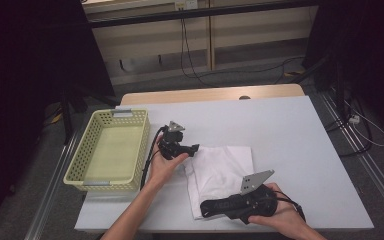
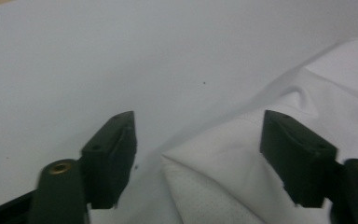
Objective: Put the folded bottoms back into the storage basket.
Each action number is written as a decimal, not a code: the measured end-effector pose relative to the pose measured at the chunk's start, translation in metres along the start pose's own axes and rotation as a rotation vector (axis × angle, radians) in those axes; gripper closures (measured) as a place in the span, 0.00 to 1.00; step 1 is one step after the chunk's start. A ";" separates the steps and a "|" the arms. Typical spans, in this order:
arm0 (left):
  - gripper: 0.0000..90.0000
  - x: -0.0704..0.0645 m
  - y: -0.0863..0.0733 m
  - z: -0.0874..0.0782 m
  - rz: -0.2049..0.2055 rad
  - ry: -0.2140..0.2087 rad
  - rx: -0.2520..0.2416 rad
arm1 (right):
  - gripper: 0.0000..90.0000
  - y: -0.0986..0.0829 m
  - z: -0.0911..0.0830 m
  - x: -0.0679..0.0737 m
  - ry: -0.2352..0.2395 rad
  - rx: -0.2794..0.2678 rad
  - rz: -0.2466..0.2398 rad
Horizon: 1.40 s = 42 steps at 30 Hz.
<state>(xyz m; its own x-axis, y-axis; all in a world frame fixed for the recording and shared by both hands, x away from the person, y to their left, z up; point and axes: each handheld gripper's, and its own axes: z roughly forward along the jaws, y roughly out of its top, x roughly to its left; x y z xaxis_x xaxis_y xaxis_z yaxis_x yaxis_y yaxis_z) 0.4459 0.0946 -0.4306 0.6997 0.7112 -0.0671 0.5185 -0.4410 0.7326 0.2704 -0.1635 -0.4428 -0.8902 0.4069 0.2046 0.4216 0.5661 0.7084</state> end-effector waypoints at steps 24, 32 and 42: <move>0.43 0.000 -0.021 0.006 0.007 -0.070 0.090 | 0.51 -0.001 0.000 0.001 -0.006 -0.002 -0.009; 0.52 -0.007 -0.018 0.009 0.059 -0.069 0.099 | 0.51 0.000 0.000 0.001 -0.003 0.003 -0.016; 0.66 -0.012 -0.018 0.009 0.060 -0.092 0.104 | 0.51 0.000 0.001 0.001 -0.003 0.004 -0.022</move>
<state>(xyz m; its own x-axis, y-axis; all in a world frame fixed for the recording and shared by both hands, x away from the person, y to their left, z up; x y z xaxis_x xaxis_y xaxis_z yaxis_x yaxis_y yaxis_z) 0.4324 0.0889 -0.4489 0.7708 0.6305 -0.0909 0.5190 -0.5388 0.6635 0.2694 -0.1628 -0.4431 -0.8989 0.3963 0.1869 0.4023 0.5776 0.7103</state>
